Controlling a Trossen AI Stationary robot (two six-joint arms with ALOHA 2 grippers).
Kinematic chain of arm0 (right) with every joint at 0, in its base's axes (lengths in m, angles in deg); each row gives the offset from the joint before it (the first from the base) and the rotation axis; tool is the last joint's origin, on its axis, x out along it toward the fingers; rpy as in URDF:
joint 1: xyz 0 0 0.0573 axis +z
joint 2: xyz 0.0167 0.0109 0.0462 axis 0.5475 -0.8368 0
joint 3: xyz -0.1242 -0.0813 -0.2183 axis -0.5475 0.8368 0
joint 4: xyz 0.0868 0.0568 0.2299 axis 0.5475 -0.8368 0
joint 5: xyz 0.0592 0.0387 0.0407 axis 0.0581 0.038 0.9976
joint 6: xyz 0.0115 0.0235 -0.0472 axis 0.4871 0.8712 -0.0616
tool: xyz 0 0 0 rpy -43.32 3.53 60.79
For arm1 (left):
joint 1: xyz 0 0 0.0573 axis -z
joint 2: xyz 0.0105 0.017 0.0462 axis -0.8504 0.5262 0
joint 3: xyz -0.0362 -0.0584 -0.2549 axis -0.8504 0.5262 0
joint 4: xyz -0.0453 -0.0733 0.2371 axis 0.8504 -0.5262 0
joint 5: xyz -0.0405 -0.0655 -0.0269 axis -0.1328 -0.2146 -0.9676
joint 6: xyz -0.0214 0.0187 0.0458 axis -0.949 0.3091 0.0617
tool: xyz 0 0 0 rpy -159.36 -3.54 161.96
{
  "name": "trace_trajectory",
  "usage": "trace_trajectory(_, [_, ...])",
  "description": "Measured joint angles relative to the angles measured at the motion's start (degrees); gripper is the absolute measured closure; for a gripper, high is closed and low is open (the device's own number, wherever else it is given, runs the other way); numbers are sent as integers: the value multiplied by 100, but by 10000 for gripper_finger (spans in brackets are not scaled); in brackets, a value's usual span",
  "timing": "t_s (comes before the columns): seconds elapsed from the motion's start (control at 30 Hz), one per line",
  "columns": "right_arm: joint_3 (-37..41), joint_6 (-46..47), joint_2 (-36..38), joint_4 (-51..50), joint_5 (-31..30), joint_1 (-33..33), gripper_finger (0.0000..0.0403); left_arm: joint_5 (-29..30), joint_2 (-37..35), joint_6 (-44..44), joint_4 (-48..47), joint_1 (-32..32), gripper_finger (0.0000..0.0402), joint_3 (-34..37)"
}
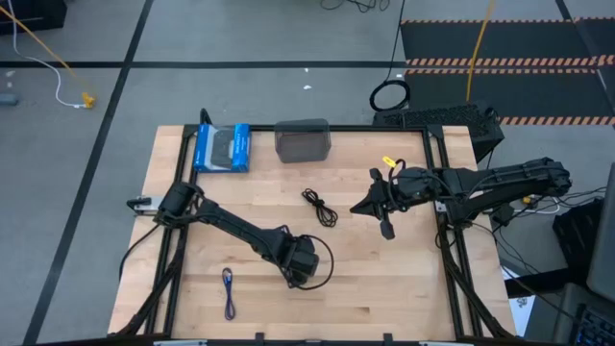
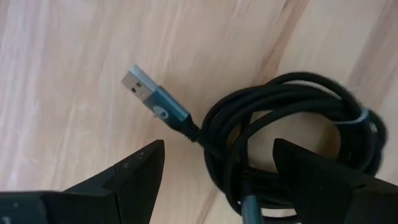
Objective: Pick and place USB-C Cables
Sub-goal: Put the bottom black charger cable into the black bin
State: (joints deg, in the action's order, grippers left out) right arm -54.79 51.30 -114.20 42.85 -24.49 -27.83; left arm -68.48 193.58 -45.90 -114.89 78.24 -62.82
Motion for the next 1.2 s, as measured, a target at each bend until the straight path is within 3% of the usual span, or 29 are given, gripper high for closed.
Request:
trace_trajectory(0.3, [0, 0, 0, 3, 0, 0, 403, -40, 23, 137, -18, -4, 113, 104])
trace_trajectory(0.87, [0, 4, 0, 128, 0, 0, 403, -109, 13, 1189, 350, 0, 293, 217])
trace_trajectory(1.2, [0, 4, 0, 128, 0, 0, 403, -120, 16, 1597, 358, -11, 330, 210])
